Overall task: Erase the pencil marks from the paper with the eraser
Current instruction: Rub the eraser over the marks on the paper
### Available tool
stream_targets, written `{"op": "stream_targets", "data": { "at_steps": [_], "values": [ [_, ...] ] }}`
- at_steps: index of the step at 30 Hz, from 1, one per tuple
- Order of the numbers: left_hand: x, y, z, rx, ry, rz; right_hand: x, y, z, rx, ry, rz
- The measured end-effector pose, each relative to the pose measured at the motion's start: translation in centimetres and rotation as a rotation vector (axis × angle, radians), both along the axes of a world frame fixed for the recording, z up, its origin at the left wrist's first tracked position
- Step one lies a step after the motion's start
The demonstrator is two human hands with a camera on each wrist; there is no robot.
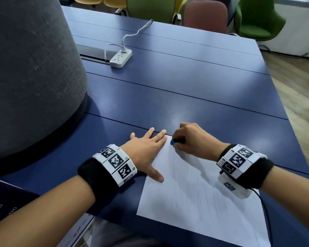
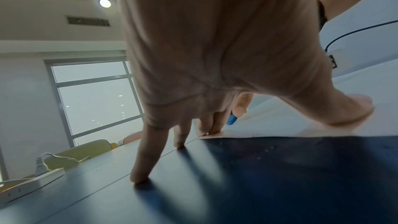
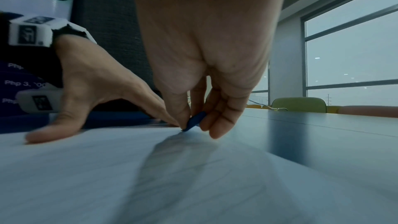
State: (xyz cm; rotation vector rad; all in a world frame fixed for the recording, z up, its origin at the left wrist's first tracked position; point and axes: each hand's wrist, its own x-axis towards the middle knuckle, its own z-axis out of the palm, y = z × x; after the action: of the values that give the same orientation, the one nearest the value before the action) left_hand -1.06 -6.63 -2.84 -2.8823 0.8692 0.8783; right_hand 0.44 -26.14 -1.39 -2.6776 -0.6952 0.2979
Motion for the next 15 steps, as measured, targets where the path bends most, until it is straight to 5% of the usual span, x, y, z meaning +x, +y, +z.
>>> {"op": "stream_targets", "data": {
  "at_steps": [15],
  "values": [
    [-0.4, 0.1, 0.2, 0.011, 0.018, -0.002, -2.7, 0.5, 0.1, 0.023, 0.103, 0.122]
  ]
}}
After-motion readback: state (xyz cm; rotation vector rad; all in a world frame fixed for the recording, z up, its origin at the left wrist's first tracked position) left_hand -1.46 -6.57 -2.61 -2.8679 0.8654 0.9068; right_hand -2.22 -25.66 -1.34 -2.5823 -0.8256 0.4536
